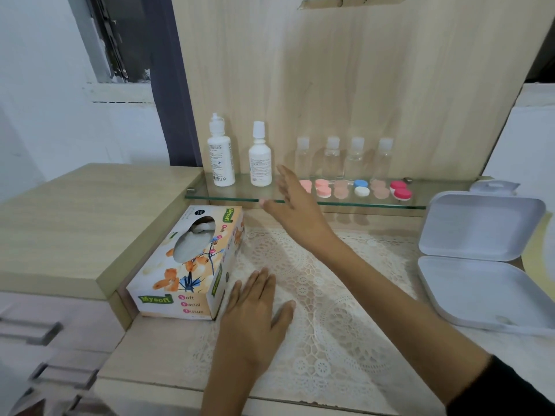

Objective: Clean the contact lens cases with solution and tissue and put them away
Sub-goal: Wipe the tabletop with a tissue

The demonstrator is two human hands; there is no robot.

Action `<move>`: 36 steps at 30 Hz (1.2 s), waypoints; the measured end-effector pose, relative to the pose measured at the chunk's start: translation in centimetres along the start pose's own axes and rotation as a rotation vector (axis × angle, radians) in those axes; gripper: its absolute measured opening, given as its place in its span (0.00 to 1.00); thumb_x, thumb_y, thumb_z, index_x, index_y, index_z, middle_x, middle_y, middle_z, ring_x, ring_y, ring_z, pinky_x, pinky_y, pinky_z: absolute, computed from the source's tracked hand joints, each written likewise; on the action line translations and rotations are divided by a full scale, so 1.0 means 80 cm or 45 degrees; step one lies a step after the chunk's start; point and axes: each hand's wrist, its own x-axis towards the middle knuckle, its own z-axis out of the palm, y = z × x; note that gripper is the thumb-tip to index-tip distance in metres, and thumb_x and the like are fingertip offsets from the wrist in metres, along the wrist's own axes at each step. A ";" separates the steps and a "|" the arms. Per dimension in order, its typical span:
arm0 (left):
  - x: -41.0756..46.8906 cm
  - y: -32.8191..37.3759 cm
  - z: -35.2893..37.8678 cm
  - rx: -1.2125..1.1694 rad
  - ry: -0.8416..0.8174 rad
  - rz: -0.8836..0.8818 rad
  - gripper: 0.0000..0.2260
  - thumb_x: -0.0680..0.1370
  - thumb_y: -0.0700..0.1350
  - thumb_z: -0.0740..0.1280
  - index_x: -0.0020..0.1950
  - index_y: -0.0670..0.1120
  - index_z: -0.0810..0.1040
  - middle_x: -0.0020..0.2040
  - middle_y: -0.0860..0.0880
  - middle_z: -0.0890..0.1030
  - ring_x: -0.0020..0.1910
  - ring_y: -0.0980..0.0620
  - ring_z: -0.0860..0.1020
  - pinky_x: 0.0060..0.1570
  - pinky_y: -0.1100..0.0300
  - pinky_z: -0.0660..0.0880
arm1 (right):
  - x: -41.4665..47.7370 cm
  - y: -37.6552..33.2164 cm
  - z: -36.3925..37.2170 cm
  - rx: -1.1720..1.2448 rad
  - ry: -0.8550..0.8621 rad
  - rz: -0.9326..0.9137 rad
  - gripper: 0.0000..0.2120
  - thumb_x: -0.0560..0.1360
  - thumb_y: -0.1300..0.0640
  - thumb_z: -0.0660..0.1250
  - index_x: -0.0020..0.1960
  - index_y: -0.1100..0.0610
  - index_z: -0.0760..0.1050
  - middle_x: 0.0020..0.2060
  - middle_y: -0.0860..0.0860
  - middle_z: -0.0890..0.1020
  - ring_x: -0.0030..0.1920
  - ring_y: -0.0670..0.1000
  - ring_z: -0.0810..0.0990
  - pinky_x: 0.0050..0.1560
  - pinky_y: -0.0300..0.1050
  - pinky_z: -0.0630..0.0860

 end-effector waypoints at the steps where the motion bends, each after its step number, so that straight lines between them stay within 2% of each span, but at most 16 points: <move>1: 0.000 -0.001 0.001 -0.001 -0.006 -0.002 0.41 0.68 0.67 0.32 0.77 0.51 0.53 0.77 0.57 0.50 0.69 0.68 0.41 0.70 0.64 0.34 | -0.016 0.003 -0.005 -0.034 -0.024 0.005 0.32 0.78 0.58 0.65 0.77 0.52 0.52 0.73 0.45 0.63 0.72 0.42 0.60 0.72 0.42 0.59; 3: 0.002 -0.002 0.003 0.020 -0.019 0.009 0.40 0.69 0.67 0.33 0.77 0.51 0.53 0.77 0.57 0.51 0.69 0.68 0.41 0.70 0.64 0.35 | -0.049 0.013 -0.018 -0.152 -0.063 0.015 0.32 0.78 0.57 0.64 0.77 0.51 0.52 0.74 0.45 0.62 0.72 0.41 0.59 0.71 0.38 0.57; 6: 0.002 -0.004 0.003 0.005 -0.033 0.001 0.44 0.67 0.70 0.32 0.77 0.51 0.54 0.77 0.56 0.51 0.70 0.67 0.42 0.69 0.64 0.34 | -0.094 0.037 -0.034 -0.411 -0.132 0.024 0.28 0.80 0.55 0.61 0.76 0.49 0.54 0.73 0.41 0.61 0.71 0.37 0.57 0.63 0.22 0.50; 7: 0.002 -0.004 0.003 0.004 -0.036 -0.004 0.45 0.66 0.71 0.31 0.77 0.51 0.55 0.77 0.56 0.51 0.70 0.67 0.42 0.69 0.65 0.34 | -0.108 0.047 -0.039 -0.500 -0.157 0.038 0.27 0.80 0.55 0.60 0.77 0.49 0.54 0.74 0.42 0.60 0.72 0.38 0.57 0.63 0.22 0.49; 11: 0.003 -0.002 0.001 -0.008 -0.034 -0.009 0.43 0.66 0.69 0.33 0.76 0.50 0.55 0.77 0.56 0.53 0.73 0.64 0.47 0.69 0.65 0.35 | -0.152 0.074 -0.053 -0.828 -0.255 0.129 0.27 0.82 0.48 0.54 0.78 0.51 0.50 0.77 0.46 0.54 0.76 0.43 0.51 0.73 0.37 0.47; 13: 0.003 -0.002 0.000 -0.022 -0.042 -0.007 0.48 0.64 0.73 0.31 0.77 0.50 0.55 0.77 0.56 0.52 0.72 0.65 0.45 0.69 0.66 0.35 | -0.168 0.083 -0.054 -0.931 -0.300 0.185 0.29 0.81 0.42 0.50 0.78 0.49 0.48 0.77 0.46 0.50 0.76 0.43 0.46 0.75 0.42 0.42; 15: 0.002 -0.001 0.000 -0.028 -0.051 -0.002 0.51 0.61 0.75 0.28 0.77 0.50 0.54 0.77 0.56 0.52 0.71 0.67 0.44 0.68 0.66 0.34 | -0.177 0.091 -0.054 -1.007 -0.326 0.212 0.31 0.79 0.38 0.46 0.78 0.49 0.47 0.78 0.46 0.48 0.76 0.43 0.42 0.76 0.45 0.39; 17: 0.001 0.000 -0.001 -0.041 -0.051 0.006 0.50 0.62 0.75 0.30 0.76 0.50 0.56 0.77 0.56 0.53 0.73 0.64 0.46 0.68 0.67 0.35 | -0.180 0.096 -0.052 -1.048 -0.321 0.205 0.32 0.78 0.37 0.43 0.78 0.49 0.48 0.78 0.46 0.47 0.76 0.43 0.40 0.75 0.45 0.37; 20: -0.002 0.001 -0.004 -0.127 -0.031 0.037 0.44 0.66 0.72 0.38 0.74 0.50 0.63 0.75 0.55 0.59 0.74 0.58 0.54 0.70 0.66 0.43 | -0.182 0.096 -0.050 -1.077 -0.307 0.189 0.34 0.77 0.35 0.40 0.78 0.50 0.47 0.78 0.47 0.46 0.76 0.43 0.41 0.75 0.45 0.36; 22: -0.004 0.001 -0.008 -0.205 0.049 0.065 0.35 0.70 0.66 0.43 0.68 0.51 0.72 0.70 0.56 0.69 0.71 0.58 0.63 0.71 0.61 0.58 | -0.182 0.095 -0.050 -1.079 -0.305 0.189 0.34 0.77 0.35 0.41 0.78 0.50 0.48 0.78 0.47 0.47 0.76 0.43 0.41 0.75 0.45 0.36; 24: -0.006 0.002 -0.013 -0.277 0.159 0.133 0.25 0.73 0.60 0.50 0.59 0.53 0.79 0.60 0.58 0.78 0.61 0.61 0.72 0.59 0.55 0.74 | -0.182 0.094 -0.051 -1.075 -0.303 0.190 0.33 0.77 0.36 0.42 0.78 0.50 0.48 0.77 0.47 0.47 0.76 0.43 0.41 0.74 0.44 0.35; 25: -0.007 0.002 -0.015 -0.332 0.213 0.169 0.21 0.75 0.57 0.53 0.57 0.53 0.81 0.55 0.58 0.80 0.56 0.62 0.75 0.53 0.56 0.76 | -0.182 0.094 -0.051 -1.076 -0.305 0.193 0.33 0.77 0.36 0.42 0.78 0.50 0.47 0.77 0.47 0.46 0.76 0.43 0.41 0.74 0.44 0.35; 29: -0.009 0.009 -0.038 -0.582 0.453 0.245 0.11 0.76 0.46 0.63 0.53 0.48 0.83 0.46 0.57 0.84 0.45 0.63 0.80 0.46 0.63 0.78 | -0.182 0.093 -0.051 -1.086 -0.306 0.199 0.37 0.72 0.34 0.35 0.78 0.49 0.47 0.77 0.47 0.46 0.76 0.43 0.41 0.75 0.44 0.36; 32: 0.006 0.010 -0.069 -0.516 0.684 0.189 0.09 0.75 0.42 0.64 0.50 0.48 0.83 0.42 0.57 0.83 0.39 0.61 0.80 0.40 0.70 0.76 | -0.182 0.094 -0.051 -1.082 -0.299 0.192 0.35 0.74 0.35 0.37 0.78 0.49 0.47 0.77 0.47 0.47 0.76 0.43 0.41 0.75 0.45 0.37; 34: 0.024 0.003 -0.093 -0.400 0.759 0.100 0.09 0.76 0.43 0.63 0.48 0.50 0.83 0.42 0.58 0.83 0.35 0.59 0.78 0.37 0.65 0.75 | -0.182 0.095 -0.051 -1.097 -0.307 0.196 0.33 0.76 0.36 0.39 0.78 0.49 0.47 0.77 0.46 0.47 0.76 0.43 0.41 0.75 0.45 0.37; 36: 0.047 -0.016 -0.112 -0.244 0.758 -0.022 0.10 0.76 0.41 0.63 0.47 0.51 0.83 0.44 0.56 0.83 0.36 0.57 0.75 0.36 0.61 0.73 | -0.181 0.095 -0.051 -1.102 -0.311 0.196 0.33 0.76 0.37 0.40 0.78 0.49 0.47 0.77 0.46 0.47 0.76 0.42 0.41 0.75 0.44 0.36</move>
